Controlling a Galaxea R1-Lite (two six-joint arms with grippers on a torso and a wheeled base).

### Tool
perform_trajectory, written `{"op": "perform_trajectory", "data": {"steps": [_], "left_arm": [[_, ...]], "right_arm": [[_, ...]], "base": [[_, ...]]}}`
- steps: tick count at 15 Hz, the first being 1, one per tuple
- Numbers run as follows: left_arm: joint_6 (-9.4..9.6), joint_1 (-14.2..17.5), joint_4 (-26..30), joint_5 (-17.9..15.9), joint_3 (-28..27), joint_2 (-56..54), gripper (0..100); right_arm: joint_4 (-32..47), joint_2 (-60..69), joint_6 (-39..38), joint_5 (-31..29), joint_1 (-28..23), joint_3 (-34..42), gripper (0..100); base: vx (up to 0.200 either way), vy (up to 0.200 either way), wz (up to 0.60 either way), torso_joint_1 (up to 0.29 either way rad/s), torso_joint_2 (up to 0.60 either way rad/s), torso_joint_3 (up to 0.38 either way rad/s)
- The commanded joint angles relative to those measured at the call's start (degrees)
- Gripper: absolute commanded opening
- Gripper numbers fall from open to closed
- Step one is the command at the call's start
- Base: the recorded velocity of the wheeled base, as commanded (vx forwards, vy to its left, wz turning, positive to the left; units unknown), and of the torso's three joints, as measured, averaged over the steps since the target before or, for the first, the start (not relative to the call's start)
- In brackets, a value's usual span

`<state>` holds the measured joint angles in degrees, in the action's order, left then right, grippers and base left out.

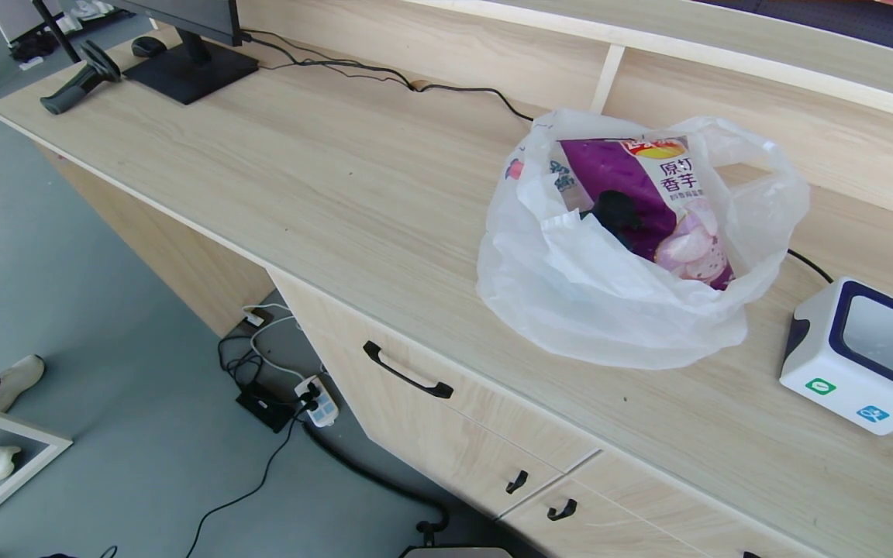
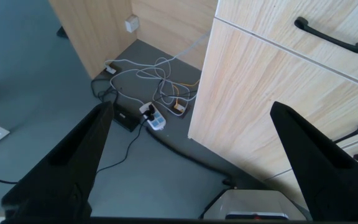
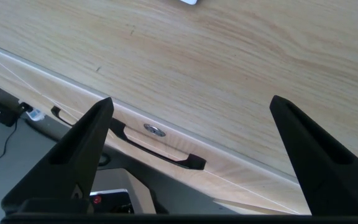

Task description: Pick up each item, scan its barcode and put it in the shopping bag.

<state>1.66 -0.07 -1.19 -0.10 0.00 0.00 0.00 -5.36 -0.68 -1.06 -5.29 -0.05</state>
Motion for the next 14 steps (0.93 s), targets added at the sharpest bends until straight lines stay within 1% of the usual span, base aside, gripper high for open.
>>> {"op": "perform_trajectory", "data": {"steps": [1, 14], "left_arm": [[0.01, 0.0, 0.0, 0.0, 0.0, 0.1, 100], [0.01, 0.0, 0.0, 0.0, 0.0, 0.1, 100]], "right_arm": [[0.0, -0.1, 0.0, 0.0, 0.0, 0.0, 100], [0.0, -0.1, 0.0, 0.0, 0.0, 0.0, 100]], "base": [[0.0, 0.0, 0.0, 0.0, 0.0, 0.0], [0.0, 0.0, 0.0, 0.0, 0.0, 0.0]]}}
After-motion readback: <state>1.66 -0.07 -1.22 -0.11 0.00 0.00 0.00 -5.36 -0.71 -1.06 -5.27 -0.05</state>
